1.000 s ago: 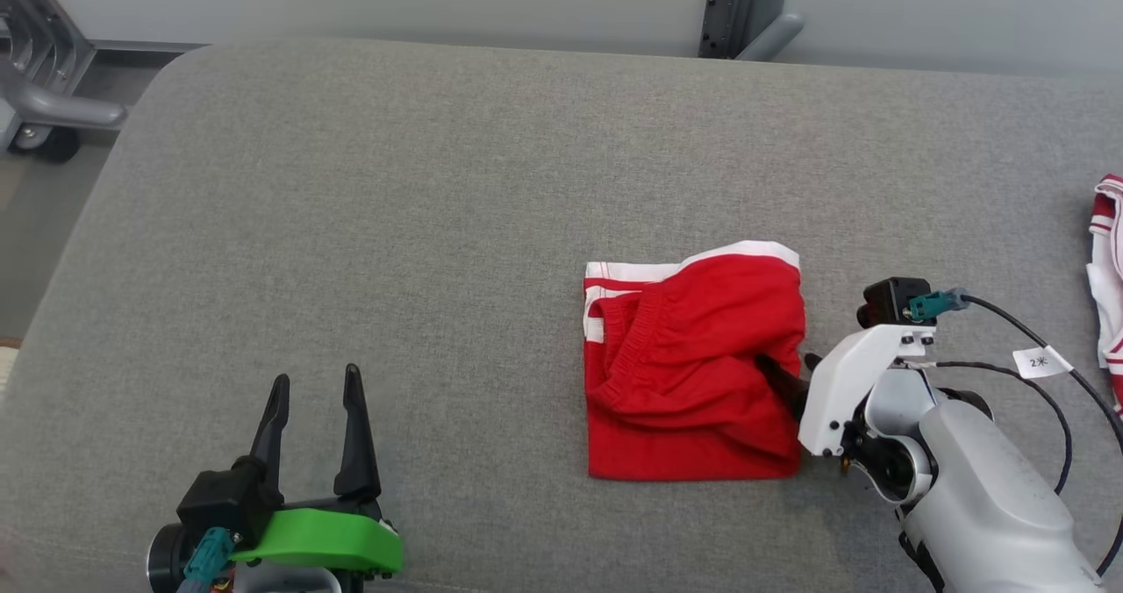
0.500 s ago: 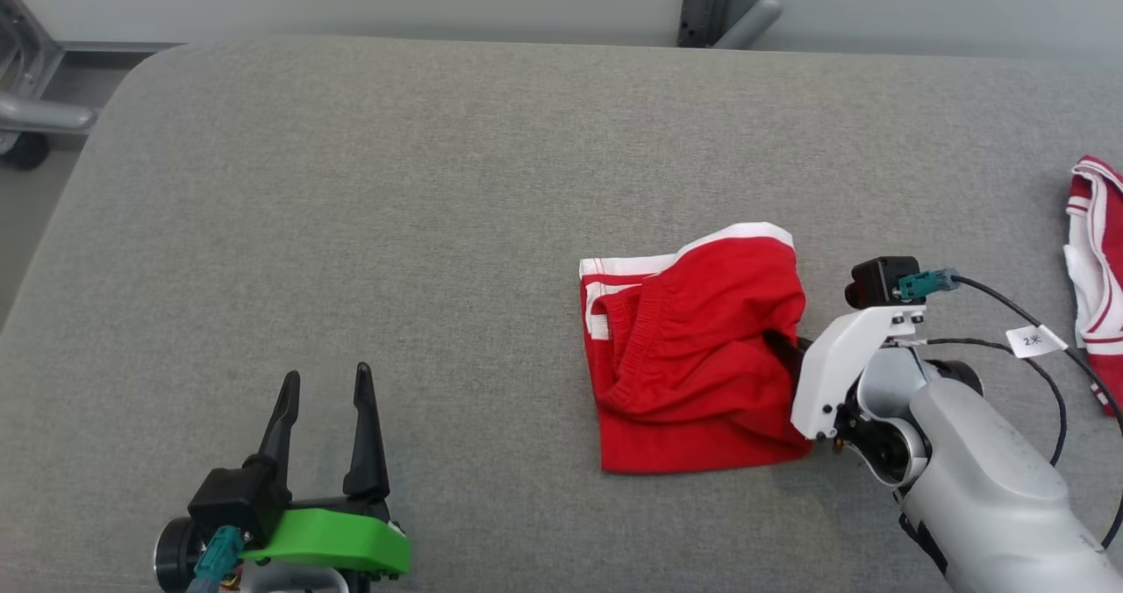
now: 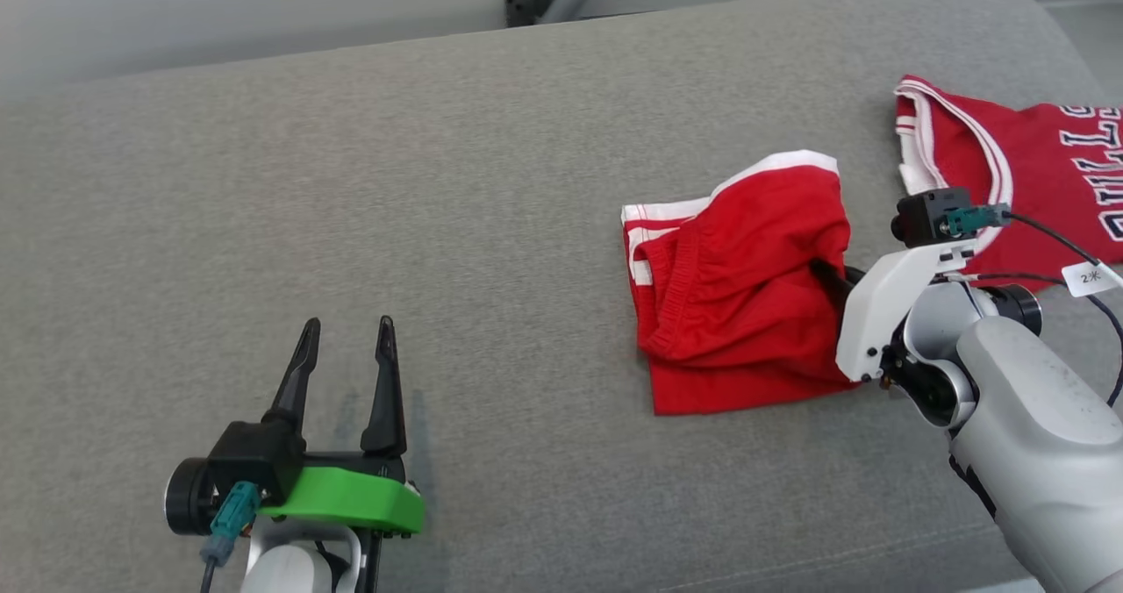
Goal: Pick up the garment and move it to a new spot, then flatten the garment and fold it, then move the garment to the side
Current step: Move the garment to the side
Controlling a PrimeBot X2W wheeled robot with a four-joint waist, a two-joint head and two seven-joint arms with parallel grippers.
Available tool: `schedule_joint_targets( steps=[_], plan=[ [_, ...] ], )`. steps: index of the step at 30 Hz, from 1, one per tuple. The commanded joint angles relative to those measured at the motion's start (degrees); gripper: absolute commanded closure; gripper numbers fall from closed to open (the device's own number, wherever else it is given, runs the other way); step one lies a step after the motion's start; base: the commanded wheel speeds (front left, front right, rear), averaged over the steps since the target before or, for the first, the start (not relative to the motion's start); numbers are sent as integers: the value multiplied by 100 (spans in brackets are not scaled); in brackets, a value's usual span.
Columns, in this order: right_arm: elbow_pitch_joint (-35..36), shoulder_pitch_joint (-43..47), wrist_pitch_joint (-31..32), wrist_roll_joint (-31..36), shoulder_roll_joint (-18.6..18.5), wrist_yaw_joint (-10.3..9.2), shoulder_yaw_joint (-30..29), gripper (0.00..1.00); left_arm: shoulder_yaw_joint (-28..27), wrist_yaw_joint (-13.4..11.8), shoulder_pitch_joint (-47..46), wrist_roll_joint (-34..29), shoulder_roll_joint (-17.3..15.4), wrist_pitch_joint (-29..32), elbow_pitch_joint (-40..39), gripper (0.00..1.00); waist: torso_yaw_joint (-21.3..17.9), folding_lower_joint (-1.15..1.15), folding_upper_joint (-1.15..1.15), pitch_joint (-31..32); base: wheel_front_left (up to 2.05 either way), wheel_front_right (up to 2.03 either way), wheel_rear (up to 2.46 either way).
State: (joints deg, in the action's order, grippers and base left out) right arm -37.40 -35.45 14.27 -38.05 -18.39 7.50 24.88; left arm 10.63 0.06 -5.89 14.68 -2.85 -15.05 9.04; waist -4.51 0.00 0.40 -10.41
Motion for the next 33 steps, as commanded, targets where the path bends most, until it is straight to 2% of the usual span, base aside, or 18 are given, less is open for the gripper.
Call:
schedule_joint_targets(
  steps=[1, 7, 13, 18, 25, 33],
  plan=[
    [16, -91, -46, -4, -21, -4, 1, 100, -22, 25, -131, -54, -25, -11, 1, 0, -849, 0, -40, -367, 0, 0, 0],
    [-63, -355, -205, 51, 67, -4, 25, 100, -29, 104, -375, -206, -128, -10, 68, 0, -1451, 0, -40, -631, 0, 0, 0],
    [-191, -642, -337, 95, 168, -4, 109, 100, 7, 161, -572, -270, -199, -5, 165, 0, -1684, 0, -40, -798, 0, 0, 0],
    [-299, -852, -457, 131, 176, -4, 184, 100, 32, 175, -634, -275, -214, -5, 231, 0, -1603, 0, -40, -822, 0, 0, 0],
    [-458, -1223, -558, 366, -31, -4, 288, 100, -27, 145, -597, -208, -195, -4, 247, 0, -1364, 0, -40, -769, 0, 0, 0],
    [-734, -1770, -367, 743, -487, -4, 327, 100, -60, 141, -550, -184, -143, -4, 186, 0, -1045, 0, -40, -792, 0, 0, 0]
  ],
)
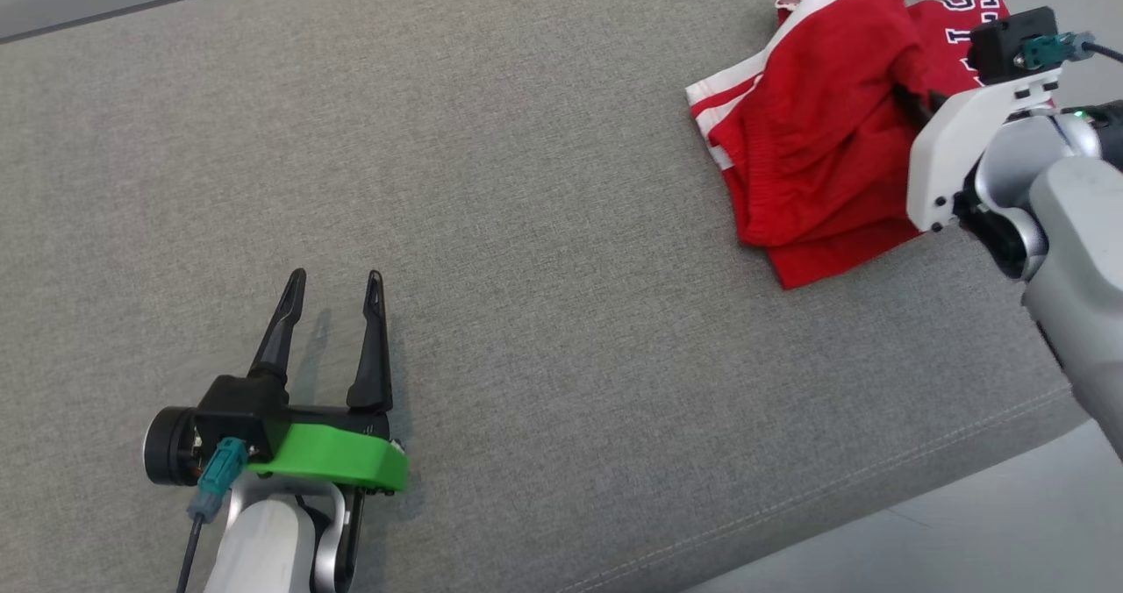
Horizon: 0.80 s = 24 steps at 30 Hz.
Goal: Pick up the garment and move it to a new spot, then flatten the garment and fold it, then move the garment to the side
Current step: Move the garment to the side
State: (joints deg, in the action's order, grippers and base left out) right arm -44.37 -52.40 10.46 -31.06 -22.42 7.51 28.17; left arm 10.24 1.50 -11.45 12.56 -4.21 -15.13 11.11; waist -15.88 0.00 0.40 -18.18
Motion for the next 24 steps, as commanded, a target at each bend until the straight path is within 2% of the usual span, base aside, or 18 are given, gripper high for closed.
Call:
schedule_joint_targets(
  steps=[1, 15, 21, 24],
  plan=[
    [-63, -127, 45, 94, -161, -5, 3, 100, -26, 0, 9, 25, -4, 4, -28, 0, 125, 0, -40, -24, 0, 0, 0],
    [-782, -643, 130, 772, -1212, -7, -253, 100, 9, 66, -146, -115, -27, 5, -163, 0, 589, 0, -40, -398, 0, 0, 0],
    [-1193, -823, -209, 1173, -1421, -8, -469, 100, 89, 92, -260, -175, -104, 31, -198, 0, 804, 0, -40, -685, 0, 0, 0],
    [-1433, -912, -495, 1483, -1402, -8, -594, 100, 122, 74, -322, -212, -139, 61, -236, 0, 909, 0, -40, -823, 0, 0, 0]
  ],
)
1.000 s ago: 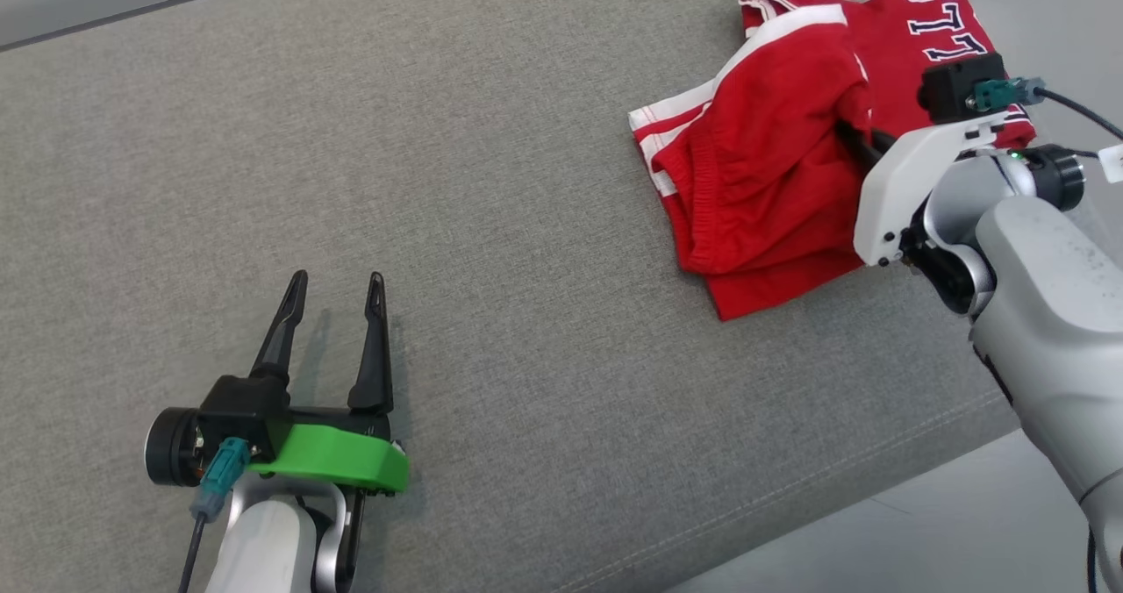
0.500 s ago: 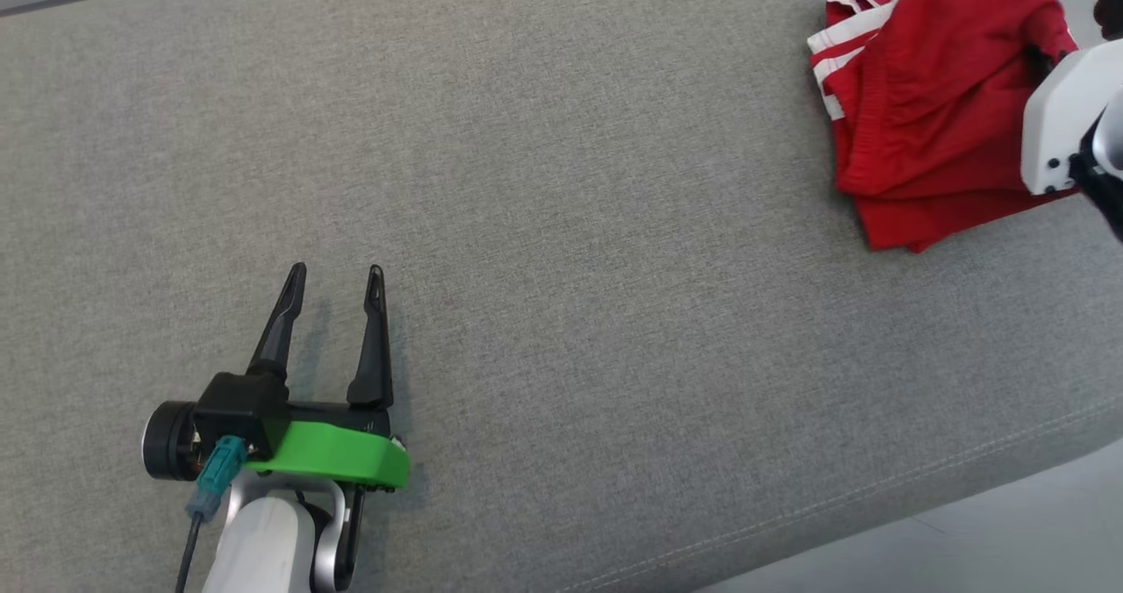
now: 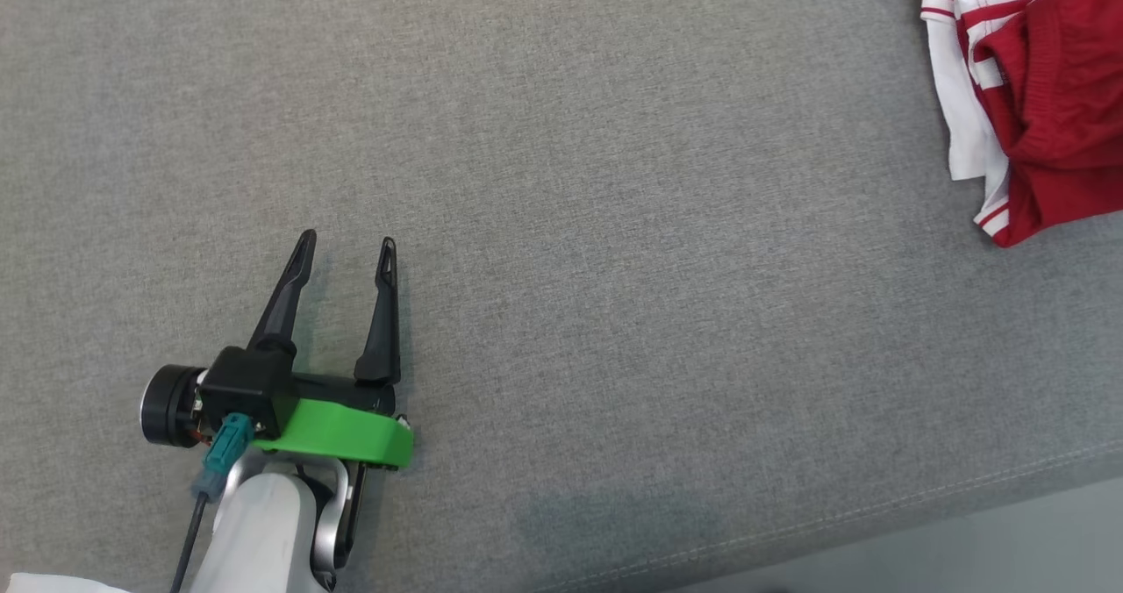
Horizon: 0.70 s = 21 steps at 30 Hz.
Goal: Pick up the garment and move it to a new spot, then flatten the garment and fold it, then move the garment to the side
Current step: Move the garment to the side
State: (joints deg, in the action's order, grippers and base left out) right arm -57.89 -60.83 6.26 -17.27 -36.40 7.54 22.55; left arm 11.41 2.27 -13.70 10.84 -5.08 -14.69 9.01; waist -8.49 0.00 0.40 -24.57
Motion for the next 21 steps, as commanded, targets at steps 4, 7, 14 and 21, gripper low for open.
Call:
schedule_joint_targets(
  steps=[4, 7, 14, 21],
  plan=[
    [-459, -175, -422, 591, -13, -11, -243, 100, 39, -18, -162, -56, -88, 43, -91, 0, 279, 0, -40, -330, 0, 0, 0],
    [-740, -237, -673, 916, 41, -11, -490, 34, 52, -34, -163, -54, -106, 65, -126, 0, 316, 0, -40, -382, 0, 0, 0],
    [-1060, -322, -1044, 1477, 228, -11, -887, 0, 75, -73, -132, -31, -131, 95, -132, 0, 257, 0, -40, -350, 0, 0, 0],
    [-1181, -362, -1201, 1994, 431, -11, -1163, 0, 123, -108, -93, 11, -140, 113, -110, 0, 92, 0, -40, -170, 0, 0, 0]
  ],
)
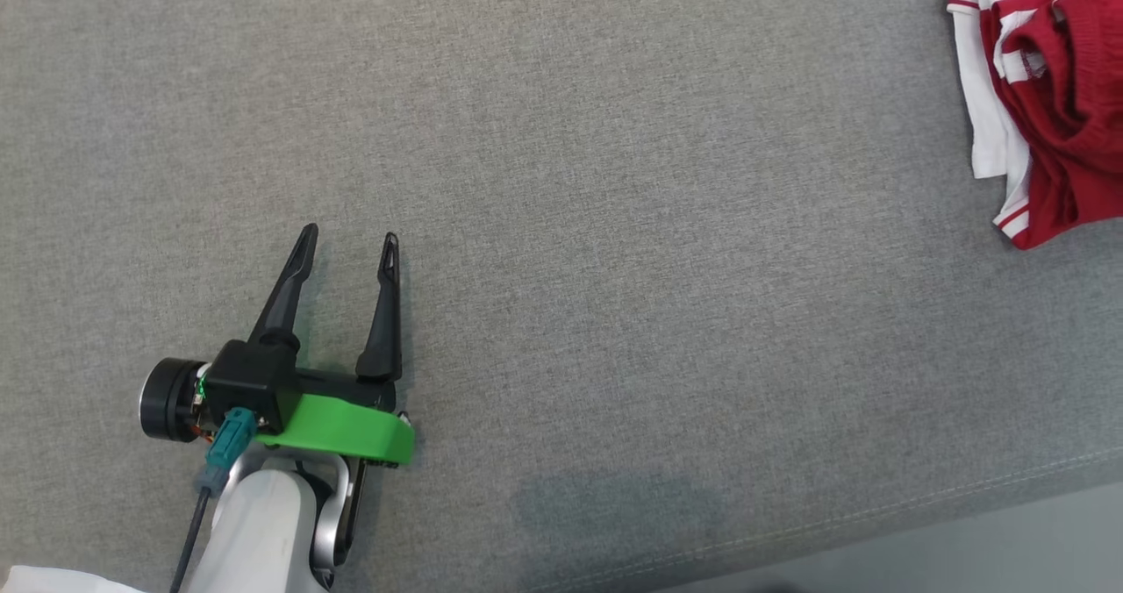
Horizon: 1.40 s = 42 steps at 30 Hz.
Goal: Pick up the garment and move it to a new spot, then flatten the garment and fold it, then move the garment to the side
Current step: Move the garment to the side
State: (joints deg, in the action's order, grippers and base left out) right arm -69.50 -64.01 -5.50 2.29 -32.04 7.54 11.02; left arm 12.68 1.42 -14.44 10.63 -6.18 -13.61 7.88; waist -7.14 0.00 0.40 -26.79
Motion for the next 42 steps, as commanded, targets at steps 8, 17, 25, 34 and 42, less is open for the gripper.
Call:
schedule_joint_targets(
  steps=[8, 17, 25, 34, 42],
  plan=[
    [68, -98, -250, 236, 225, -11, -82, 0, 13, -58, 111, 104, -19, -9, 61, 0, -178, 0, -40, 430, 0, 0, 0],
    [306, 55, -699, -196, 816, -12, 31, 0, -155, -143, 291, 335, 34, -83, 158, 0, -189, 0, -40, 1169, 0, 0, 0],
    [859, 666, -927, -848, 1307, -12, 135, 0, -429, -223, 562, 574, 32, -134, 331, 0, -57, 0, -40, 1794, 0, 0, 0],
    [1898, 1827, -970, -1294, 1672, -12, -279, 0, -726, -457, 974, 675, 83, -165, 445, 0, 127, 0, -40, 2275, 0, 0, 0],
    [3405, 3450, -971, -984, 2300, -11, -849, 0, -892, -649, 1351, 617, 110, -159, 471, 0, 291, 0, -40, 2591, 0, 0, 0]
  ],
)
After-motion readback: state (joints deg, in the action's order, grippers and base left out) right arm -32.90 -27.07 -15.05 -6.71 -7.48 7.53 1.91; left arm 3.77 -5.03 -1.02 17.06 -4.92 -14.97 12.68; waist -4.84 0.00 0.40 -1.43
